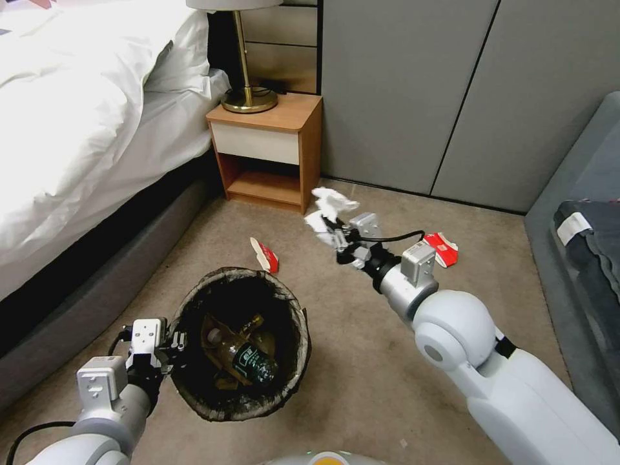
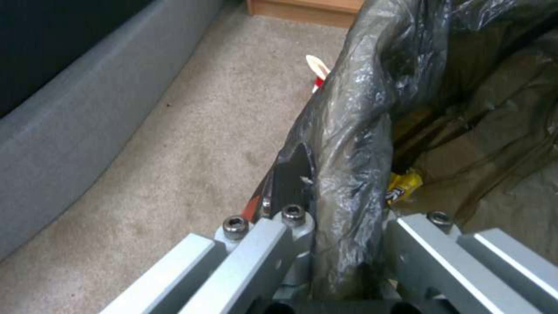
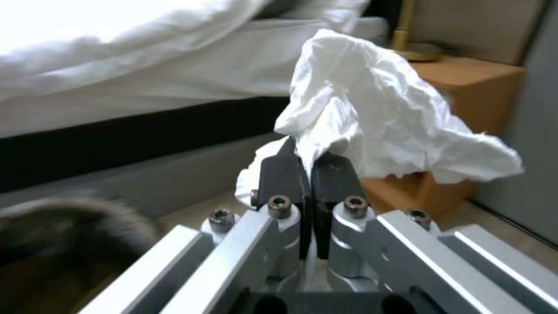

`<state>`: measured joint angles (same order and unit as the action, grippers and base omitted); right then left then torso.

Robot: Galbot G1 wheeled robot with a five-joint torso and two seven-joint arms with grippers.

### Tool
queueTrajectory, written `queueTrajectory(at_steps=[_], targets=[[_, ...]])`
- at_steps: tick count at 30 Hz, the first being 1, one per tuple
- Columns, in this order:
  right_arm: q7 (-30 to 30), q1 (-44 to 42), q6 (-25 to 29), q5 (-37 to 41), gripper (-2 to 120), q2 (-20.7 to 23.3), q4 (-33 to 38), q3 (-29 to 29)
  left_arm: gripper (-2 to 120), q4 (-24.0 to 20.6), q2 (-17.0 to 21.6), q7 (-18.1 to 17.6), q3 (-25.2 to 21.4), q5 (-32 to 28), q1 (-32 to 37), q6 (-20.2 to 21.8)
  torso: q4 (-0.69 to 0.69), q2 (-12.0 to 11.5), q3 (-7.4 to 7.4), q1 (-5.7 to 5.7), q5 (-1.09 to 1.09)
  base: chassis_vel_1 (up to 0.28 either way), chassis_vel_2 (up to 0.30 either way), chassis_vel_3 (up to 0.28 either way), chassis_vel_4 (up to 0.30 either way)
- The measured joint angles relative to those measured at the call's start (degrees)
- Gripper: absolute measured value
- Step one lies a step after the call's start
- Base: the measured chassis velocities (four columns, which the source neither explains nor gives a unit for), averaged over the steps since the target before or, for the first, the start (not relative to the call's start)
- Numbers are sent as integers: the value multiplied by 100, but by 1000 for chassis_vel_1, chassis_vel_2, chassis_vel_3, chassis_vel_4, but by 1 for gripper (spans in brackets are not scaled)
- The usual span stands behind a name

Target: Pick up the trash bin, then pick up the garbage from the floor and place it into the trash bin.

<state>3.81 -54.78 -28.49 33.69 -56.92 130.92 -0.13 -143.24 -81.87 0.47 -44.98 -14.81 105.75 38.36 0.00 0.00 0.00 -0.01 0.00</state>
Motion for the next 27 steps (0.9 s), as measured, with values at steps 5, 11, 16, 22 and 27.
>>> queueTrajectory(at_steps=[5,11,16,22,27], targets=[[-302,6,-4,154,0,215,255,-178,0,0,5,8,18,13,7,2,-1,0,0,0,0,0,0,0,0],[-467,218,11,358,0,387,469,-704,0,0,5,12,41,52,12,4,0,0,0,0,-1,0,0,0,0],[-450,437,11,303,0,390,404,-1267,0,0,-4,12,42,76,19,4,1,1,0,0,0,0,0,0,0],[-373,666,0,125,0,398,177,-1794,0,0,-4,13,45,92,16,6,0,0,0,0,-1,0,0,0,0],[-243,924,-27,127,0,329,31,-2141,0,0,-6,13,52,105,10,6,0,0,0,0,-1,0,0,0,0]])
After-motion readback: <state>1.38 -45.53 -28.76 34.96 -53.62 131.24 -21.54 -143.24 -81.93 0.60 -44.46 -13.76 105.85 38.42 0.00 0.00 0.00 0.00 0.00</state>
